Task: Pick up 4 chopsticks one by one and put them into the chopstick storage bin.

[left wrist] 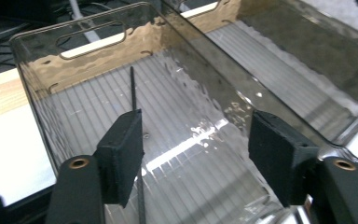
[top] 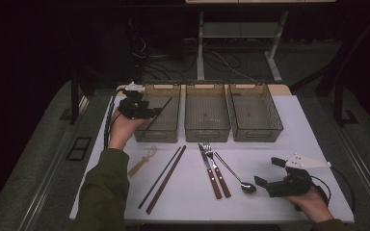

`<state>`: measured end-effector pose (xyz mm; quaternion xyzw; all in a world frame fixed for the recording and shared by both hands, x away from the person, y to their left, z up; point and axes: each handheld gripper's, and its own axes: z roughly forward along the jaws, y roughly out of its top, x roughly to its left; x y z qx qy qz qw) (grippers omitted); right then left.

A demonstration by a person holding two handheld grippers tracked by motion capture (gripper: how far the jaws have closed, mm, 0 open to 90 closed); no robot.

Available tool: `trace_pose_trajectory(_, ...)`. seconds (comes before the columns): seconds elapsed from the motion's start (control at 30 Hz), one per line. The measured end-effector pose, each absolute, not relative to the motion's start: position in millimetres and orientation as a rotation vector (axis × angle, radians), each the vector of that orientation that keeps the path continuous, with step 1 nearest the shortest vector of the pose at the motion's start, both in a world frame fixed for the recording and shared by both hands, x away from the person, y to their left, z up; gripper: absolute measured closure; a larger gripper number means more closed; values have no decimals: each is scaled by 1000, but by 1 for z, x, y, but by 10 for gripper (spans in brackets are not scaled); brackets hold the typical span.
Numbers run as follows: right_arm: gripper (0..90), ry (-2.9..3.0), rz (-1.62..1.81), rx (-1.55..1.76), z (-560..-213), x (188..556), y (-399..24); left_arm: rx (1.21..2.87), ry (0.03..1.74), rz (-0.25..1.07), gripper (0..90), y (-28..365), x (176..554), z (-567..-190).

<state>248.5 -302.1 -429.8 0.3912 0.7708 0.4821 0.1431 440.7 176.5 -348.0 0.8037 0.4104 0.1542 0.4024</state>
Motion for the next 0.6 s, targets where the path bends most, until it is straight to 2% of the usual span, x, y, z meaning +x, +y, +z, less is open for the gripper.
trace_pose_trajectory(0.27, 8, 2221, 1389, 1127, -430, 248, -302, 1982, 991, 357, 295, 177, 419, -348)
trace_pose_trajectory(0.6, 8, 2216, 1390, 1131, -430, 249, -303, 2013, 936, 337, 219, 171, 392, -357)
